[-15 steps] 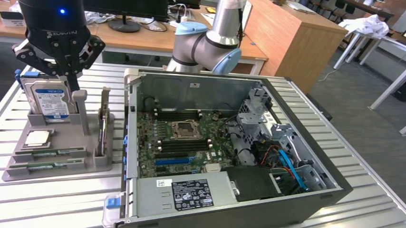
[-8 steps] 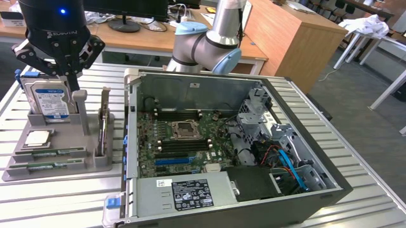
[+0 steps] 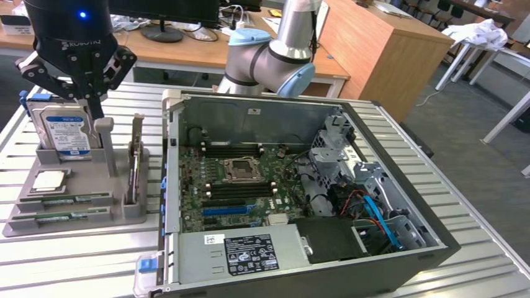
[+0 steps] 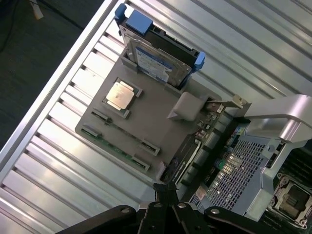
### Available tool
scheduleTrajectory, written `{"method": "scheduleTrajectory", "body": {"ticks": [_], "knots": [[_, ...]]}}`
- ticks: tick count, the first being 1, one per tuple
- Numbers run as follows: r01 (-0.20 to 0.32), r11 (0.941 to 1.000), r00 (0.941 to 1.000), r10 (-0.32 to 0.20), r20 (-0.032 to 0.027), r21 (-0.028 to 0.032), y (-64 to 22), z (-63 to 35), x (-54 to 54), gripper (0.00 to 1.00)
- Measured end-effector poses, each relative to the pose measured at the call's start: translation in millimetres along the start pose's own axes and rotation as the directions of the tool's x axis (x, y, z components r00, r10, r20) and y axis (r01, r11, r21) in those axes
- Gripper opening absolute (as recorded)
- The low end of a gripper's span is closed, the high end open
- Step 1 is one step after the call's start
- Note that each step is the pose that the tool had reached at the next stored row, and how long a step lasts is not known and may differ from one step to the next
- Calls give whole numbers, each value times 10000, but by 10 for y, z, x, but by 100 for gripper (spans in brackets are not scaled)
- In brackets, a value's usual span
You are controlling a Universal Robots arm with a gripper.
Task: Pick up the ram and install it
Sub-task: 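Pick up the ram and move it above insertion slot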
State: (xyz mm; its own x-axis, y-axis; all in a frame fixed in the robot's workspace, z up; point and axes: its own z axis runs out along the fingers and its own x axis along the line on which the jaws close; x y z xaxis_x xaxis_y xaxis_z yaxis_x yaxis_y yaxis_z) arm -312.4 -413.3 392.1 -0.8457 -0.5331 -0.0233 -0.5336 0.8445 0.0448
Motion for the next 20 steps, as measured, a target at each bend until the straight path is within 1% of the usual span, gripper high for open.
{"method": "scheduleTrajectory", "body": {"ticks": [9, 20], "knots": [[240, 9997, 9997, -240, -11, -6, 0, 0, 0, 10], [828, 9966, 9966, -828, -36, -21, 0, 0, 0, 10]]}}
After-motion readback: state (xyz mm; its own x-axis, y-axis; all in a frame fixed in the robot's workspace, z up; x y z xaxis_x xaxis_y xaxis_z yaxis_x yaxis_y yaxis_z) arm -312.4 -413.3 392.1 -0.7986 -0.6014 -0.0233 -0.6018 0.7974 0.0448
